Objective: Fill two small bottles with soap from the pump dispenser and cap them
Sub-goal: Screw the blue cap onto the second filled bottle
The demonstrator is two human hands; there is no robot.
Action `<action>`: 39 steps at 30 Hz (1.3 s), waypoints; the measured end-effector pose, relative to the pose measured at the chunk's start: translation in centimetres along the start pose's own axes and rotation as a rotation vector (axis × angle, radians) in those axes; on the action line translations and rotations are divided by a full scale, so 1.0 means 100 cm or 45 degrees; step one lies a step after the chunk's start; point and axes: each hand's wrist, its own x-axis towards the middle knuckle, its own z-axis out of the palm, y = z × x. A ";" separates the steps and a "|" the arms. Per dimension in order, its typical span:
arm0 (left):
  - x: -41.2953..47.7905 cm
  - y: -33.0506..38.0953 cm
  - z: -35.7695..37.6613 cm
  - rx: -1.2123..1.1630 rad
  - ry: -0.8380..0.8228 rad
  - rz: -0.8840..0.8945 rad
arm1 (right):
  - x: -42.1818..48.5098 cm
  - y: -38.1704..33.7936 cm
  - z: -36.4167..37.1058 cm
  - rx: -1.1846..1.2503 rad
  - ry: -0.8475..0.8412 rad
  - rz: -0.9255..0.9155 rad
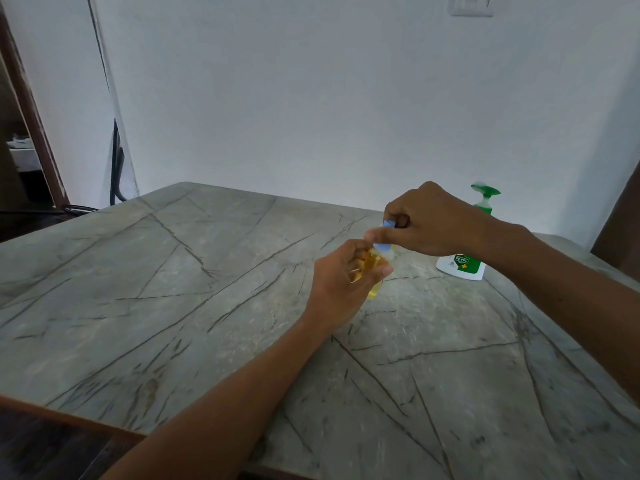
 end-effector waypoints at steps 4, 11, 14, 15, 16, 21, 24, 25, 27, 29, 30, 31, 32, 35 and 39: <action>0.001 -0.003 0.001 -0.062 -0.022 0.003 | -0.002 0.003 -0.008 0.341 -0.040 0.021; 0.000 -0.001 -0.001 -0.068 0.021 0.014 | 0.002 0.005 -0.005 0.295 0.015 -0.064; 0.001 -0.001 -0.001 -0.044 0.034 0.023 | 0.005 0.003 0.001 0.236 0.106 -0.028; 0.002 -0.002 -0.001 -0.037 0.034 0.026 | 0.005 0.002 0.001 0.223 0.101 -0.021; 0.001 -0.002 -0.001 -0.031 0.031 0.029 | 0.005 0.001 0.001 0.230 0.082 -0.016; 0.002 -0.002 0.000 -0.023 0.020 0.012 | 0.003 0.003 -0.010 0.404 -0.071 -0.039; 0.002 -0.002 -0.001 -0.004 0.026 0.005 | 0.004 0.006 -0.009 0.341 -0.100 -0.076; 0.002 -0.002 -0.001 -0.009 0.026 0.000 | 0.005 0.006 -0.007 0.313 -0.069 -0.065; 0.001 -0.001 -0.001 -0.027 0.029 -0.003 | 0.007 0.005 -0.001 0.241 0.001 -0.034; 0.002 -0.002 -0.001 -0.045 0.034 -0.009 | 0.007 0.003 0.003 0.223 0.041 -0.004; 0.002 -0.003 0.000 -0.047 0.031 -0.014 | 0.006 0.002 0.003 0.272 0.034 0.013; 0.002 -0.003 0.000 -0.047 0.025 -0.022 | 0.005 0.002 0.001 0.343 0.012 0.021; 0.002 -0.003 0.000 -0.041 0.019 -0.031 | 0.004 0.002 -0.002 0.417 -0.023 0.022; 0.002 -0.003 0.000 -0.028 0.011 -0.029 | 0.003 0.006 -0.006 0.472 -0.157 -0.055; 0.002 -0.002 -0.001 0.010 0.030 0.003 | 0.007 0.008 0.001 0.358 -0.034 -0.039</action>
